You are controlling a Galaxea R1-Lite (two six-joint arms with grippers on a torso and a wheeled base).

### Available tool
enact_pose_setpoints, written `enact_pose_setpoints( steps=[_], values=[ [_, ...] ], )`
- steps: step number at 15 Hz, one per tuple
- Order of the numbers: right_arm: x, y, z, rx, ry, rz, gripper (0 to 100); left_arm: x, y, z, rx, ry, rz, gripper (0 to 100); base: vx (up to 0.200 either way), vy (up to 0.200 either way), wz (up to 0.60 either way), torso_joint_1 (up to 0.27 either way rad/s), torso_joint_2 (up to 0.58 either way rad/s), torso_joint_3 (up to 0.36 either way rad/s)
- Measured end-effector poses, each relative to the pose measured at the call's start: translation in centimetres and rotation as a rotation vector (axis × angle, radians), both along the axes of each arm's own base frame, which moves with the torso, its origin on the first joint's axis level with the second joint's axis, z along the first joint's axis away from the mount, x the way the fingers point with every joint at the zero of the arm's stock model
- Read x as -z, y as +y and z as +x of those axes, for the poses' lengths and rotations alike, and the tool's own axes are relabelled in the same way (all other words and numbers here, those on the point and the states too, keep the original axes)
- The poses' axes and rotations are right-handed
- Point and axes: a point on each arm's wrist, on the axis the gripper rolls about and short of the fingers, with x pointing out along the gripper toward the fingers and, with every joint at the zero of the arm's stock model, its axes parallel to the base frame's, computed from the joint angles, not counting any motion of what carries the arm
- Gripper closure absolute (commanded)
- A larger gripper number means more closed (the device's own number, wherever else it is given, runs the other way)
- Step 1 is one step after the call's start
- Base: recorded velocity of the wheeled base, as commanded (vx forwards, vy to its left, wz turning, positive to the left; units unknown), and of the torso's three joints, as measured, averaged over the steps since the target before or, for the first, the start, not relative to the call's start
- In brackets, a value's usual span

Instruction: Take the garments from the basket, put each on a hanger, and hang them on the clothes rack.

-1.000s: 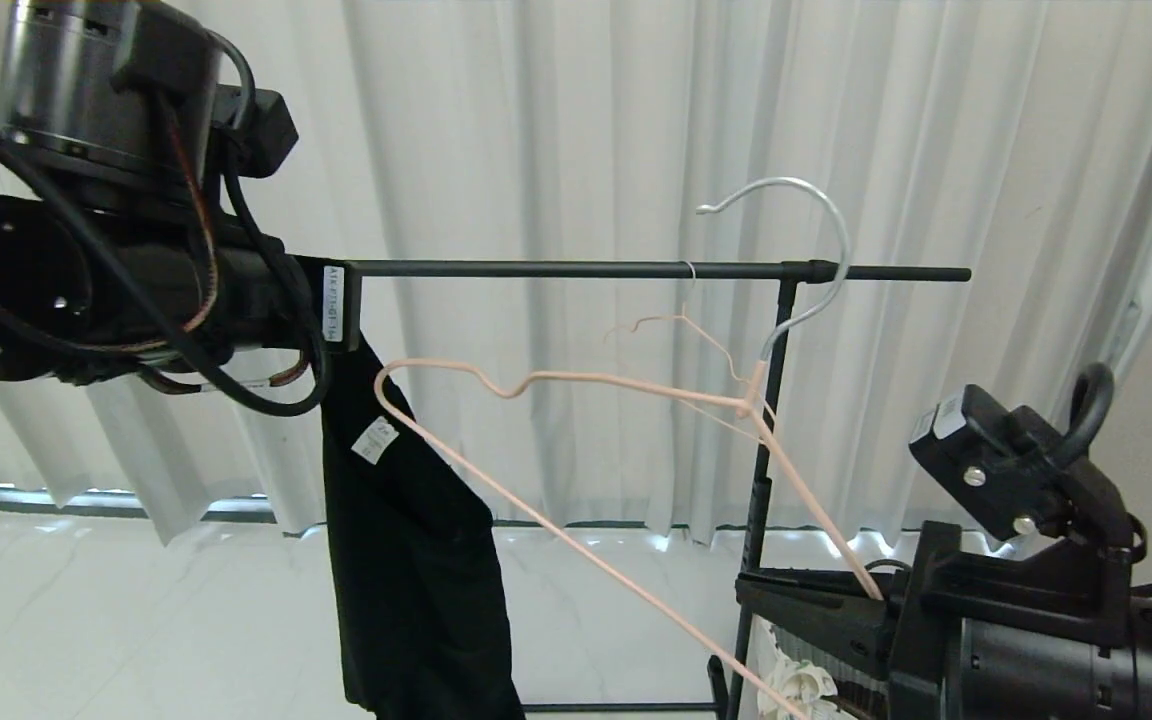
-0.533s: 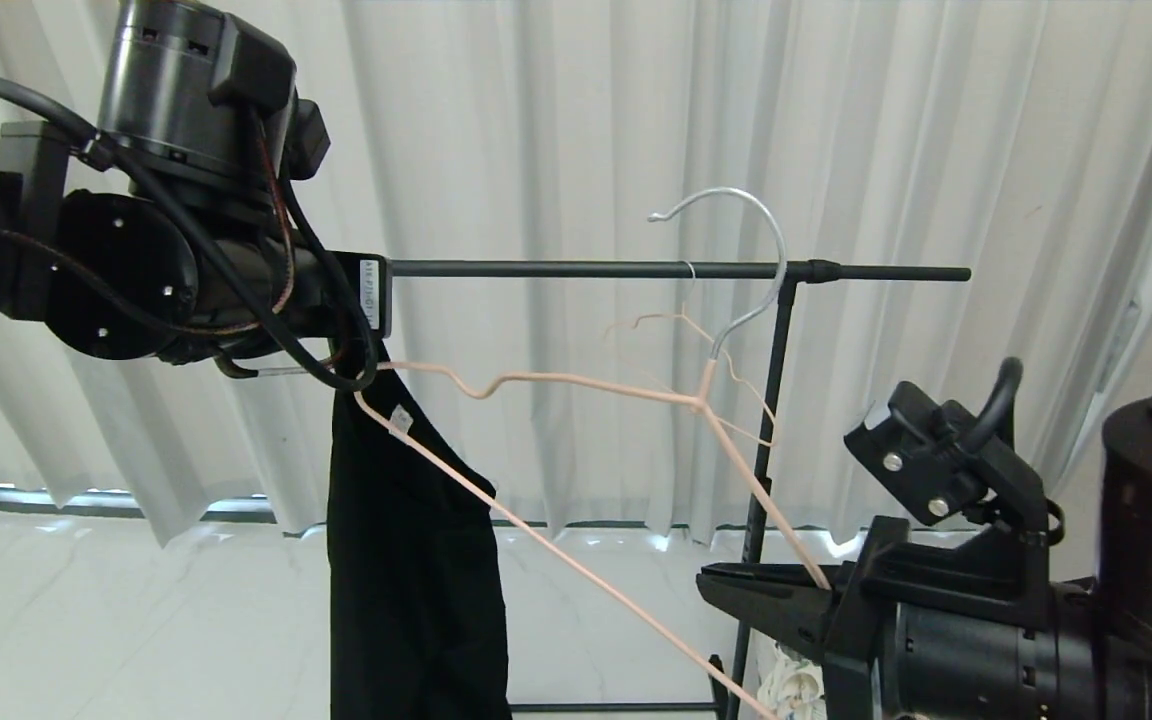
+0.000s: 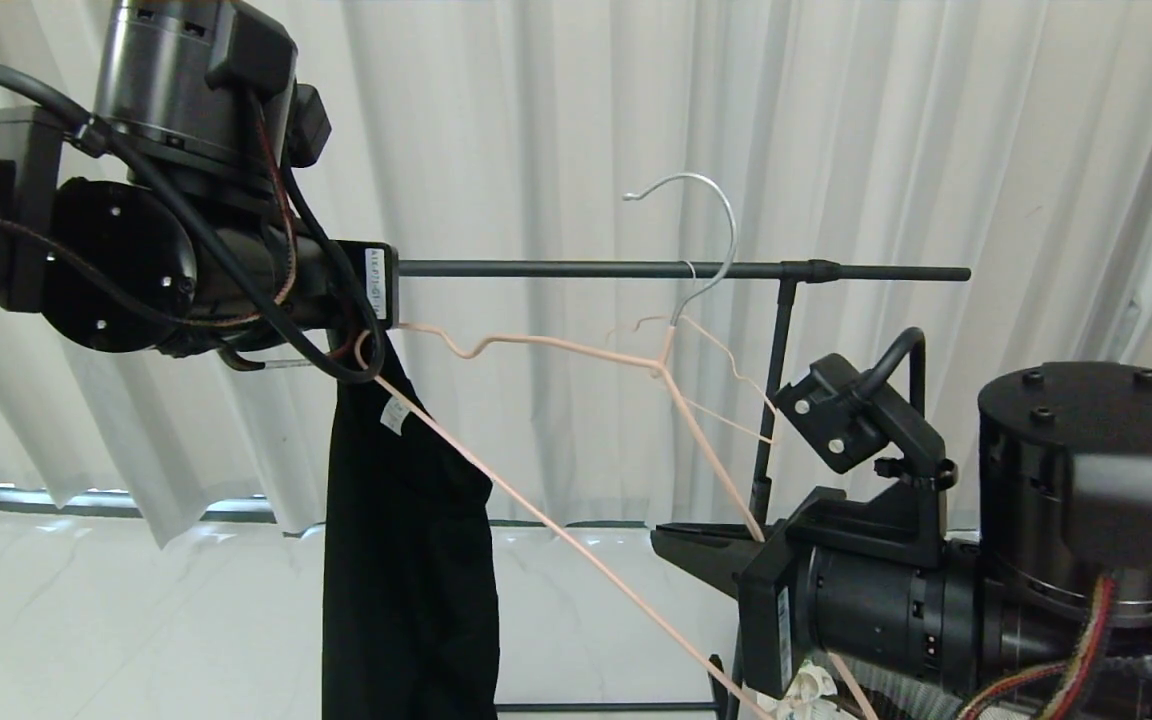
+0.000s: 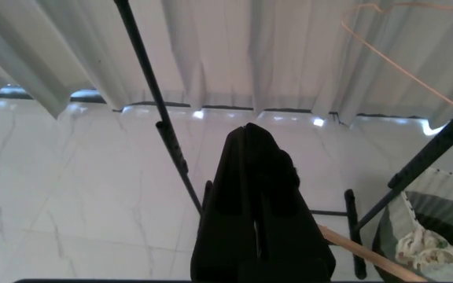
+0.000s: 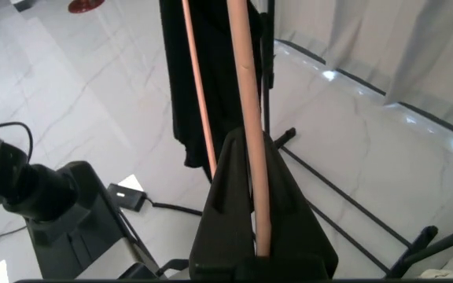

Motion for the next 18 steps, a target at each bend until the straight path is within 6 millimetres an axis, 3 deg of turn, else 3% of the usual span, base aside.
enact_pose_setpoints(
  steps=[6, 12, 18],
  values=[
    [-0.1, 1.1, 0.1, -0.009, 0.020, 0.017, 100, -0.1, -0.5, -0.1, 0.003, -0.006, -0.025, 100, 0.000, 0.000, 0.00, 0.000, 0.00, 0.000],
    [0.2, 1.8, -1.0, -0.050, 0.031, 0.005, 100, -0.8, 0.6, 0.6, -0.041, -0.043, -0.042, 100, 0.000, 0.000, 0.00, 0.000, 0.00, 0.000],
    [-0.4, 1.9, -0.4, 0.035, 0.069, 0.063, 100, -0.6, 0.6, 0.6, -0.041, -0.039, -0.040, 100, 0.000, 0.000, 0.00, 0.000, 0.00, 0.000]
  ],
)
